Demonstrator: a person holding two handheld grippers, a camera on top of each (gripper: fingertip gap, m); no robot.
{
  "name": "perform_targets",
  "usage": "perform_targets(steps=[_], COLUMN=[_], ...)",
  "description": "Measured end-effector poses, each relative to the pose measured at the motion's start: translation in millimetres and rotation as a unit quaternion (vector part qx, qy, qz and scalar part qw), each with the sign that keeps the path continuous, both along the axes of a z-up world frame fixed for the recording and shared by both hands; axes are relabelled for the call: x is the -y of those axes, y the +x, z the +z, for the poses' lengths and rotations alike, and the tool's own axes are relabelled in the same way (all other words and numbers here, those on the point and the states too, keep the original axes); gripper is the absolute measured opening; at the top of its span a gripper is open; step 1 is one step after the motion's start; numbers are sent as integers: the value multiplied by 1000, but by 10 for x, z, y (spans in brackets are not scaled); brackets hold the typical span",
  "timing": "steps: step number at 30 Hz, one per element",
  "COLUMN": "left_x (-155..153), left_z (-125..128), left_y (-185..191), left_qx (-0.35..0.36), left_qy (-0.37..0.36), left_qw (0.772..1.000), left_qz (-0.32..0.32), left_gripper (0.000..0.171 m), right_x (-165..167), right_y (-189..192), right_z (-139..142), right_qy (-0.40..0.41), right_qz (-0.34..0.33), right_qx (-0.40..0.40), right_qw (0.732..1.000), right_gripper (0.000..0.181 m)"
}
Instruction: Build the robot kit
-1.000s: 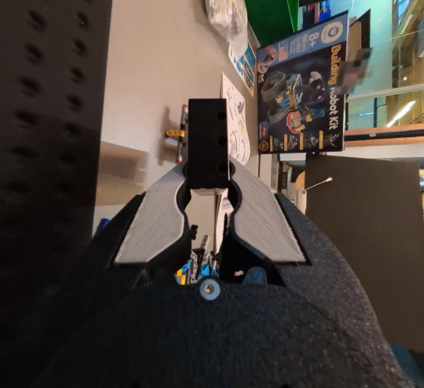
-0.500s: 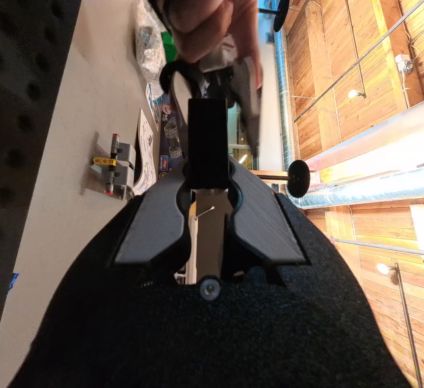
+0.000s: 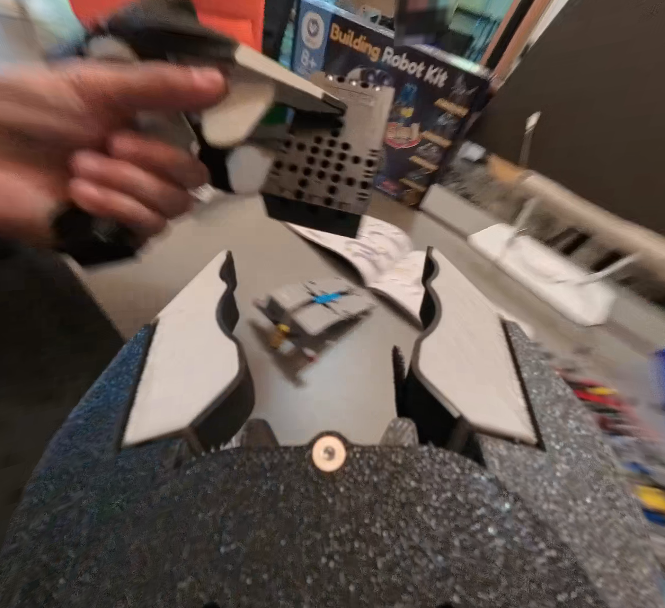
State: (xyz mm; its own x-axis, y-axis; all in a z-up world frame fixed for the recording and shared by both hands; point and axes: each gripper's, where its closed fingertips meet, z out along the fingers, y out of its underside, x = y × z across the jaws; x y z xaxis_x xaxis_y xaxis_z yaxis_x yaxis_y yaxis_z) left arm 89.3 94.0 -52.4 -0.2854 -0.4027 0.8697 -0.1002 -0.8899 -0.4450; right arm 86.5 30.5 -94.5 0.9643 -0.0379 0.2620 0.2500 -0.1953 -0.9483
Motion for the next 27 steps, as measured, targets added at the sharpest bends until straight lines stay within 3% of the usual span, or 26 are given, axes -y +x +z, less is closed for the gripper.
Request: perform_targets(steps=[1, 3, 6, 9, 14, 17, 20, 22, 25, 27], left_x=[45, 201, 403, 468, 825, 854, 1029, 1073, 904, 789], left_z=[11, -31, -122, -181, -204, -251, -372, -479, -477, -555], left_y=[28, 80, 101, 50, -187, -287, -488, -586, -460, -373], left_qx=[6, -2, -7, -11, -15, -34, -64, -82, -93, -95], left_qy=[-7, -13, -43, -63, 15, 77, 141, 177, 251, 386], left_qw=[1000, 1000, 998, 994, 975, 960, 907, 870, 863, 839], left_qz=[2, -12, -49, -89, -220, -269, -391, -453, -430, -373], left_gripper=[25, 25, 26, 25, 26, 34, 60, 65, 82, 89], right_x=[-62, -147, -101, 2, 211, 337, 420, 469, 495, 483], right_y=[-113, -136, 20, 68, -19, -105, -179, -283, -294, -239], right_z=[-10, -30, 94, 143, 134, 145, 140, 173, 96, 39], right_qy=[5, 9, 41, 42, -16, -62, -106, -125, -193, -233], right_qz=[16, -7, -56, -35, 92, 178, 235, 274, 291, 292], right_qx=[-55, -81, -12, 53, 95, 98, 114, 116, 125, 87], right_qw=[998, 997, 998, 997, 991, 977, 960, 947, 929, 923], right_gripper=[106, 108, 73, 65, 65, 65, 65, 65, 65, 65])
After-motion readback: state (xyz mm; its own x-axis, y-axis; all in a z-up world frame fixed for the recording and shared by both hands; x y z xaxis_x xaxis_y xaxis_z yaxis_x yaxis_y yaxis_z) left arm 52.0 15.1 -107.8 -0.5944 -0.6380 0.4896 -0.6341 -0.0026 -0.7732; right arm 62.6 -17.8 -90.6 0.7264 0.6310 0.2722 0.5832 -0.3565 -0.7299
